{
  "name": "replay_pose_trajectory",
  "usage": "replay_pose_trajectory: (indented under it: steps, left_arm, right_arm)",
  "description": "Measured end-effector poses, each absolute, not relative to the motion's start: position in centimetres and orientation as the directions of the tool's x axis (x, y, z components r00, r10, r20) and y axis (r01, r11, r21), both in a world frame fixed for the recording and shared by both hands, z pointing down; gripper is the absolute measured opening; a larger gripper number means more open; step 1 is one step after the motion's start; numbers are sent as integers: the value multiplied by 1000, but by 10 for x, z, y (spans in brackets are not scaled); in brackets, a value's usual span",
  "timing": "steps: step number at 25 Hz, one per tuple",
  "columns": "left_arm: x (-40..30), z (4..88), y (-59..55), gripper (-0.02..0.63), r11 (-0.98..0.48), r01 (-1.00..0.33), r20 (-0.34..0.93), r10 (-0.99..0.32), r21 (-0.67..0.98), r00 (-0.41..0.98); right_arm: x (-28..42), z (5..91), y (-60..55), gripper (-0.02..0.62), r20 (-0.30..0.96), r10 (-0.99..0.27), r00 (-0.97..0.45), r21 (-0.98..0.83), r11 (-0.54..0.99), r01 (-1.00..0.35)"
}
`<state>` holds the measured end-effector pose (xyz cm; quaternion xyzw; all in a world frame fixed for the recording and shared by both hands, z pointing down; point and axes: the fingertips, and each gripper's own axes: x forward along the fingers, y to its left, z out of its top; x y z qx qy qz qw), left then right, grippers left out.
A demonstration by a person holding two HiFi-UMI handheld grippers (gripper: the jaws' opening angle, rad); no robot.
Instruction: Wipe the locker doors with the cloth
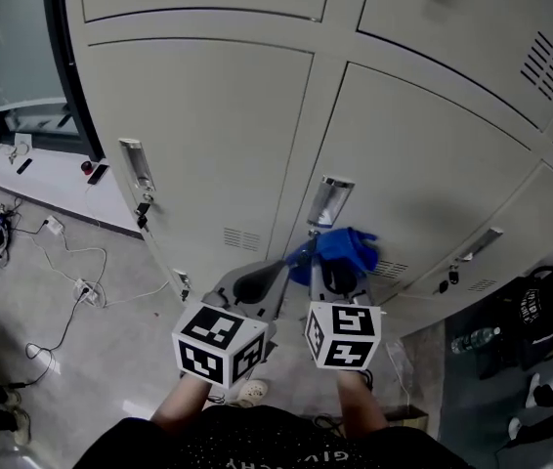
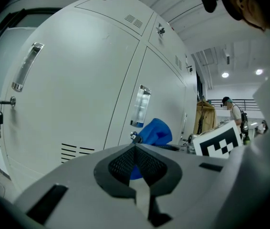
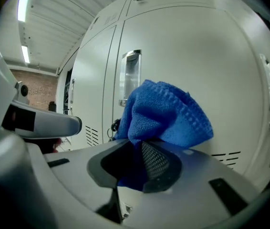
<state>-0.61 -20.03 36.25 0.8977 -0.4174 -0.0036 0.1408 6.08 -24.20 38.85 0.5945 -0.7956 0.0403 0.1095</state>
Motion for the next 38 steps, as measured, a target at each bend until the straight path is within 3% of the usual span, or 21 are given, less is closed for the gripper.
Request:
replay_pose_trajectory:
  steps: [38]
  left_arm:
    - [130, 354, -188, 11, -773, -582, 106, -576, 253, 811]
  right_arm:
    - [263, 378, -214, 64, 227, -969, 101, 122, -75, -990]
